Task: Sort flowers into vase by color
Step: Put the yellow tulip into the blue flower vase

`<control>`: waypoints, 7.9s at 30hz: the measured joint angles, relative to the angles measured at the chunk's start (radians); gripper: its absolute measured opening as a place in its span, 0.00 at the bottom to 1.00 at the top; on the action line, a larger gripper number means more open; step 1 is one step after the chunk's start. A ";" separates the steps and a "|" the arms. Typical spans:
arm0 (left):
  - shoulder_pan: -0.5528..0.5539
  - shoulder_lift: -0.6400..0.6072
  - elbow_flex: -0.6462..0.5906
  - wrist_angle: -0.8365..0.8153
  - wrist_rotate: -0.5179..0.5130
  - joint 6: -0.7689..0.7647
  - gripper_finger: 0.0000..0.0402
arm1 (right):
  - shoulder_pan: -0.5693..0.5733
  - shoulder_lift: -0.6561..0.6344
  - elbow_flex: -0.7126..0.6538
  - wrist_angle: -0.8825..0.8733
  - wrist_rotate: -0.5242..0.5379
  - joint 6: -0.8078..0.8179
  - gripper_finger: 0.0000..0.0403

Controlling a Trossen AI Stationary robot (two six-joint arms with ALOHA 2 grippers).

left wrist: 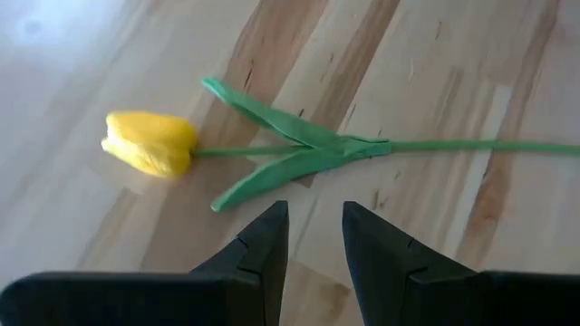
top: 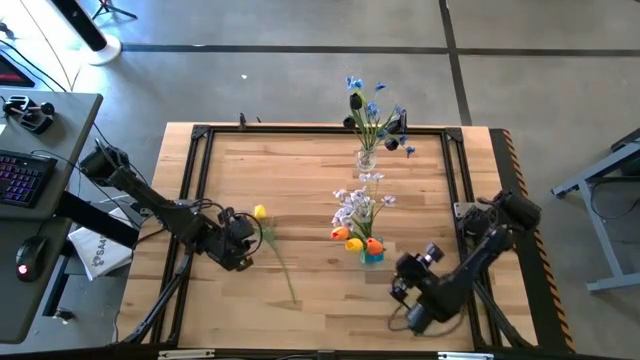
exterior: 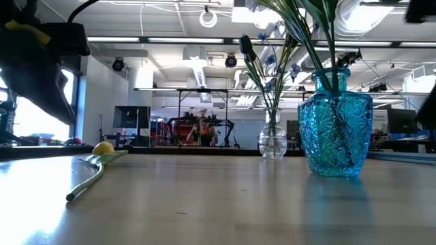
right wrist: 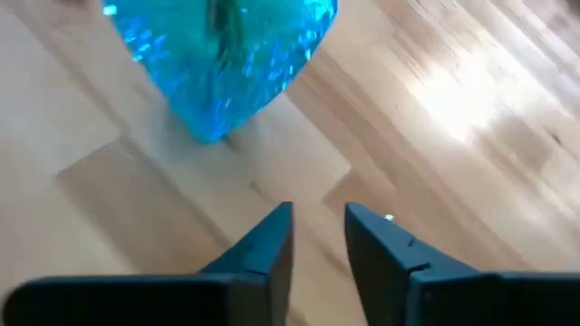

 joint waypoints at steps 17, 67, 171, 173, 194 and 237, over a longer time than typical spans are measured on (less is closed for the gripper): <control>-0.072 0.078 -0.055 0.584 -0.114 -0.176 0.22 | 0.331 0.000 0.095 0.272 0.212 0.034 0.50; -0.089 0.607 0.312 -0.003 -0.055 -1.158 0.39 | 0.476 0.000 0.095 0.499 0.261 -0.240 0.49; -0.099 0.793 0.798 1.210 -0.054 1.089 0.00 | 0.186 0.003 0.242 1.103 0.556 -1.398 0.36; -0.098 0.793 0.798 1.207 -0.054 1.087 0.00 | 0.166 0.002 0.262 1.103 0.592 -1.413 0.35; -0.106 0.793 0.798 1.167 -0.091 1.072 0.00 | 0.129 0.003 0.297 1.221 0.327 -1.609 0.34; -0.102 0.791 0.797 1.069 -0.140 0.983 0.04 | 0.044 -0.072 0.296 1.057 0.245 -1.398 0.02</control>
